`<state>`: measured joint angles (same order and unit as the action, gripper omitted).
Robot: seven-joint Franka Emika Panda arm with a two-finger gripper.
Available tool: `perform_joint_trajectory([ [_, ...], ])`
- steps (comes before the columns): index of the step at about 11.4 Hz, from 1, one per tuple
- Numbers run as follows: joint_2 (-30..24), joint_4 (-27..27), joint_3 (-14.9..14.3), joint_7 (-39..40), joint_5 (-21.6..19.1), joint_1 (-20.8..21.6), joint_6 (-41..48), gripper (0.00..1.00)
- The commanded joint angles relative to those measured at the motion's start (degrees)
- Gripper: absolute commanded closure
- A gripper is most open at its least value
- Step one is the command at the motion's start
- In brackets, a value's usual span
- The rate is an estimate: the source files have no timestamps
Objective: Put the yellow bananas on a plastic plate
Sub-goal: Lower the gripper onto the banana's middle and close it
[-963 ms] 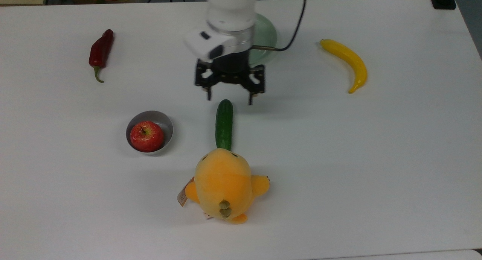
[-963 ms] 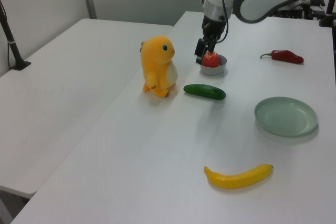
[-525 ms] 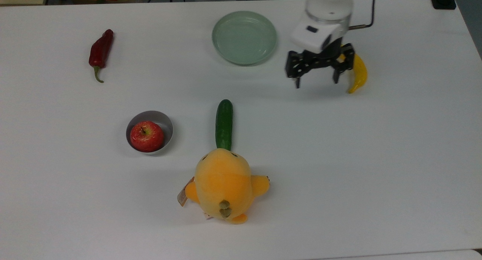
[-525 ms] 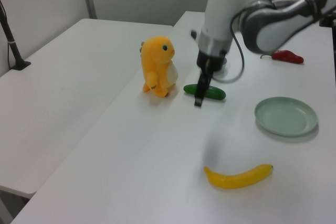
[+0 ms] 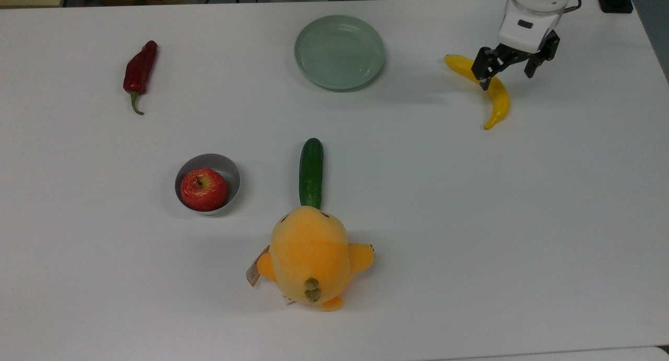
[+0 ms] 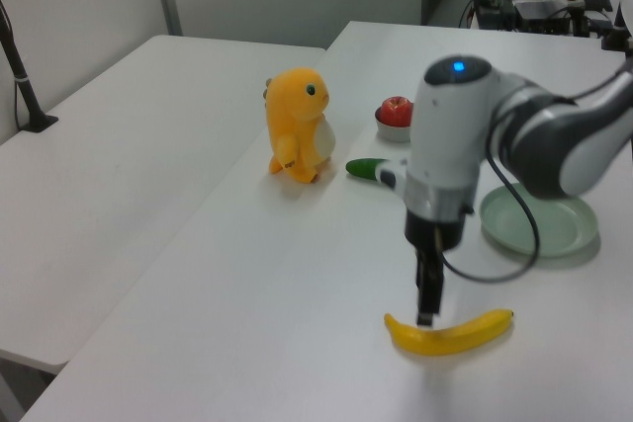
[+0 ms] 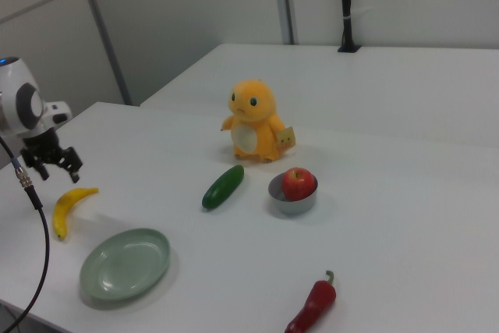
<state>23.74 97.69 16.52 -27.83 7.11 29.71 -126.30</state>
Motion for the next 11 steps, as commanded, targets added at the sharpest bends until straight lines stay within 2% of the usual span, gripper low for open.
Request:
perform_joint_trajectory([
  [1, 3.1, -0.4, 0.6, -2.1, 1.3, 2.3, 1.1, 0.00],
  [2, 3.3, -0.2, 0.6, -2.1, 1.6, 2.5, 1.1, 0.05],
  [3, 3.9, -0.1, 0.7, -2.1, 2.8, 2.6, 1.1, 0.17],
  [6, 4.4, -0.1, 0.7, -2.0, 3.7, 2.5, 1.1, 0.18],
  [7, 4.6, 0.0, 0.7, -2.1, 5.0, 2.5, 1.1, 0.53],
  [9, 4.8, 0.2, 0.7, -2.0, 5.5, 2.3, 1.1, 0.64],
  [11, 4.8, 0.2, 0.7, -1.9, 6.2, 2.2, 1.1, 0.68],
])
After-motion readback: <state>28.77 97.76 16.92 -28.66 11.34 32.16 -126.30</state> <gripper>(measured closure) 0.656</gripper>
